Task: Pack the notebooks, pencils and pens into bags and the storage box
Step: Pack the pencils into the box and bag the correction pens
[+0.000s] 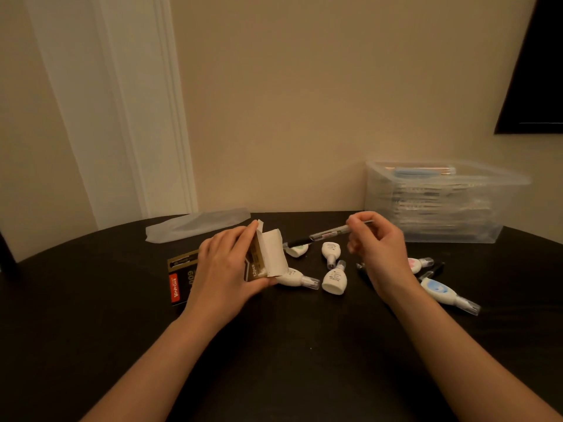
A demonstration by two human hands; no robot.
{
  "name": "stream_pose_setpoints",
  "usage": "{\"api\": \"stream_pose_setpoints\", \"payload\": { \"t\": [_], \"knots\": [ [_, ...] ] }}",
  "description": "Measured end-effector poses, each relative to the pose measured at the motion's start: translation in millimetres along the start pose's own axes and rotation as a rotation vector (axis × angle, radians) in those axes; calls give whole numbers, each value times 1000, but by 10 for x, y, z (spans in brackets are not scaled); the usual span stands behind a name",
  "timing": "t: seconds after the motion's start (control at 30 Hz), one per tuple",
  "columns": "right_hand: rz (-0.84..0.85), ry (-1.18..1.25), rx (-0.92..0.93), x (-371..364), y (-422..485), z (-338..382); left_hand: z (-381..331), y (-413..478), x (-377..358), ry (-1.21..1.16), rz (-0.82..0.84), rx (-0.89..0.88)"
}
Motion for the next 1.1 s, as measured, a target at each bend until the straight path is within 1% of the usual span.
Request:
{"api": "stream_pose_setpoints", "payload": {
  "t": [0.07,0.13,0.3,0.47,0.57,0.7,0.73,0.83,0.97,1.1],
  "knots": [
    [-62,62,42,0,-2,22,27,4,-12,-5,-9,16],
    [-92,101,31,1,-5,12,40,10,-18,14,3,24],
    [-7,77,-61,-112,-73,-104,35,5,-57,58,62,5],
    [74,39,-52,-259,-205,-125,-14,-2,-41,4,75,-69],
    [76,53,-6,-329,-279,-128,-42,-10,-24,-19,21,-112],
    [-24,105,97,-331,-295,-41,-66,-14,19,-47,-12,-109],
    [-13,94,115,-331,-297,-24,-68,-10,21,-53,-17,-111],
    [101,20,136,-384,-352,-19,-49,-12,-3,-63,-42,-119],
    [229,-51,149,-469,-431,-38,-13,-9,-42,-64,-114,-114],
    [229,-74,153,-465,-429,-33,-7,-11,-26,-83,-131,-111]
  ]
}}
Point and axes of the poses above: each hand's wrist, its own y-axis towards the middle knuckle, its own x-axis out of the back of the hand, z = x × y, the point moved 2 cm from there along y, towards the middle knuckle, and after that the axes turned 9 degrees about y, right-handed, at the moved point
